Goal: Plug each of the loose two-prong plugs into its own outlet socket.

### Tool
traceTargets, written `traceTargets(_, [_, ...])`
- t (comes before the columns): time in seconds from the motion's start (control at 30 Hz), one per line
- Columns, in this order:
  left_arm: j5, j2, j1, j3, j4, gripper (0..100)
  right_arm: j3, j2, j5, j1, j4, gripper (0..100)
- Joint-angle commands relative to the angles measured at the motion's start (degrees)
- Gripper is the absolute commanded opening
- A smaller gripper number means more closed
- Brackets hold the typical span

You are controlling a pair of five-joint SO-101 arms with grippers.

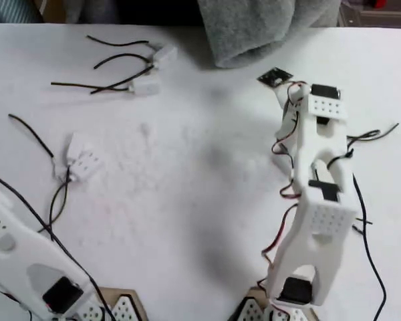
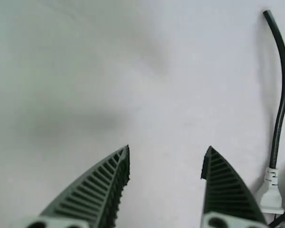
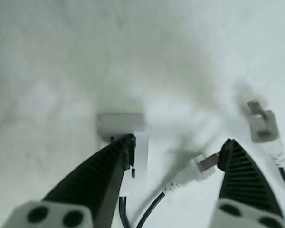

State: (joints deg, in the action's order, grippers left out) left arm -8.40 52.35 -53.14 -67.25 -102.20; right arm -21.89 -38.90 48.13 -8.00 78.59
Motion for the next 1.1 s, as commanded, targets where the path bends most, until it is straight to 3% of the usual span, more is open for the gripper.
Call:
traceTargets(0.0, [-0.26, -3.47, 0.92, -0.26, -0.09, 25, -13.10, -10.59, 0.44, 1.10, 6.29, 24.5])
traceTargets(0.17, [-0.26, -3.47, 0.92, -0.26, -0.09, 25, -27.60, -17.98, 0.44, 1.10, 16.22, 15.3])
traceTargets(0.4, [-0.26, -3.47, 0.92, -0.26, -0.09, 25, -35.34, -17.36, 0.44, -0.13, 20.00, 31.1])
traceTargets(0.57, [-0.26, -3.47, 1.54, -0.26, -0.09, 25, -35.16, -12.70, 3.60, -0.48, 20.00, 32.0])
traceTargets(0.8, [-0.26, -3.47, 3.03, -0.26, -0.09, 25, -23.91, -1.36, 12.04, -1.54, 20.00, 32.0])
traceTargets(1.07, [-0.26, -3.47, 3.65, -0.26, -0.09, 25, -5.89, 7.16, 13.01, -1.63, 18.59, 32.0])
